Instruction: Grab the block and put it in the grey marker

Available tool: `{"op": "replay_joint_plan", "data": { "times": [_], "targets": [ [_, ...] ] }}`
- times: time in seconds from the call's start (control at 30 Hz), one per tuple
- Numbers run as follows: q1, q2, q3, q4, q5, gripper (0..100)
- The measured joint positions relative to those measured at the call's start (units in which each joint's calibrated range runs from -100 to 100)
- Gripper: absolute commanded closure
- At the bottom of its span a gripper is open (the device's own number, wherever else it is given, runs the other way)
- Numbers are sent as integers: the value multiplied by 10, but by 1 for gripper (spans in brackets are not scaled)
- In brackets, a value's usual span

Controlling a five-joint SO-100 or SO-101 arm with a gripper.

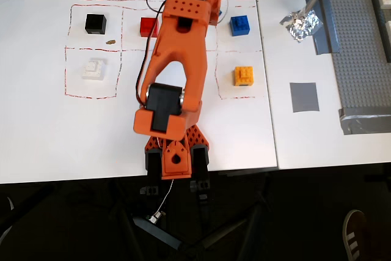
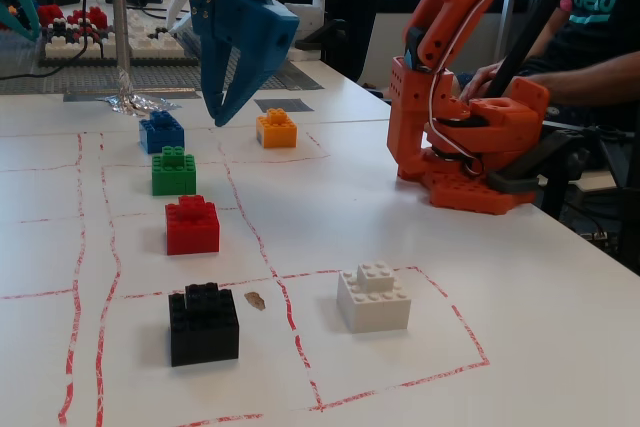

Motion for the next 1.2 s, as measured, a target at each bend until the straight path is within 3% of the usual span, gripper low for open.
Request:
{"op": "replay_joint_plan", "data": {
  "times": [0.27,0.6,1.03,1.2],
  "targets": [
    [81,143,-98,0,-38,88],
    [97,211,-167,0,-56,77],
    [128,294,-267,0,-65,69],
    [141,319,-267,0,-66,70]
  ]
}}
